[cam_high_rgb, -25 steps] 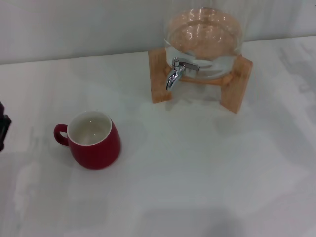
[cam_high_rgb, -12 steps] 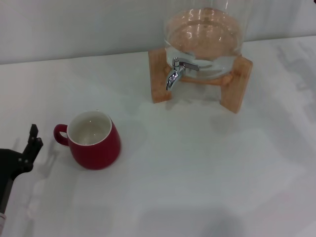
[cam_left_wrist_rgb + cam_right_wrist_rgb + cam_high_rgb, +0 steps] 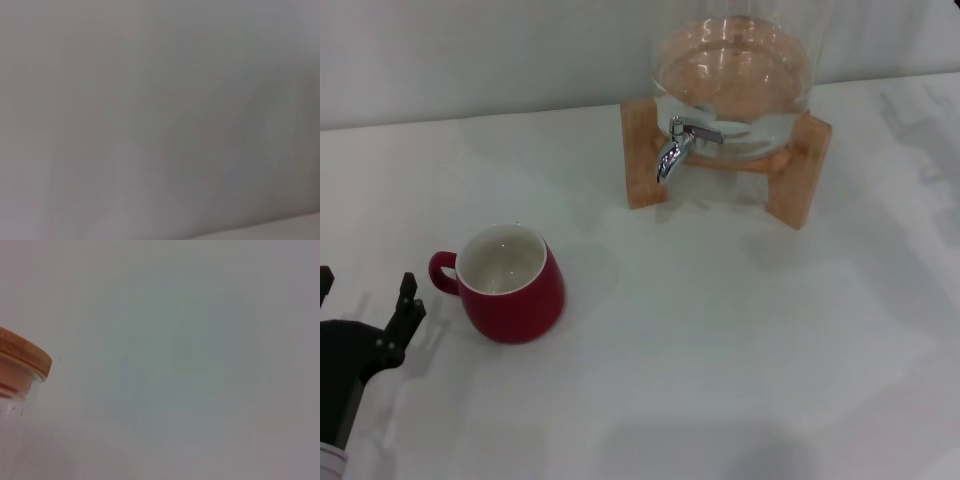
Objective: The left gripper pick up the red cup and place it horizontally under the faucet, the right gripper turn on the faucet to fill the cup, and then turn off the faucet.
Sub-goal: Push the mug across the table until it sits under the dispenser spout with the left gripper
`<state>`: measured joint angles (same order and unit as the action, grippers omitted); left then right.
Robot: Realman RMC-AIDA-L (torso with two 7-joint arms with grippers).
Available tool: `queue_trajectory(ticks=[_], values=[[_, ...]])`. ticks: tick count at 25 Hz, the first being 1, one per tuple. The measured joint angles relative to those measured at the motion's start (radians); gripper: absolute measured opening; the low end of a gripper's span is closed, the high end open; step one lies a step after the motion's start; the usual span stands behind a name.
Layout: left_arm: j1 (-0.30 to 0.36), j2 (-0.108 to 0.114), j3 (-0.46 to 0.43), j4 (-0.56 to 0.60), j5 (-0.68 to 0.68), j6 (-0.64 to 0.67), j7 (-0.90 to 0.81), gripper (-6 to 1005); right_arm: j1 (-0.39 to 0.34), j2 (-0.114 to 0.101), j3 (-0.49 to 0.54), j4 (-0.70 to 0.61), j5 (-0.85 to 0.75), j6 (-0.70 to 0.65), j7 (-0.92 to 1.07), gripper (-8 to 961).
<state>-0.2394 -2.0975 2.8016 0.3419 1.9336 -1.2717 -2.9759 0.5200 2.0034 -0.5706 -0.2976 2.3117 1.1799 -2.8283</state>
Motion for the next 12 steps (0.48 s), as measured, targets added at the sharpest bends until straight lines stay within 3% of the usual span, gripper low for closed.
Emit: queue_trajectory(ticks=[12], values=[[-0.011, 0.007, 0.023, -0.007, 0.008, 0.071, 0.005, 887, -0.004, 0.000, 0.000, 0.000, 0.000, 0.004, -0.001, 652]])
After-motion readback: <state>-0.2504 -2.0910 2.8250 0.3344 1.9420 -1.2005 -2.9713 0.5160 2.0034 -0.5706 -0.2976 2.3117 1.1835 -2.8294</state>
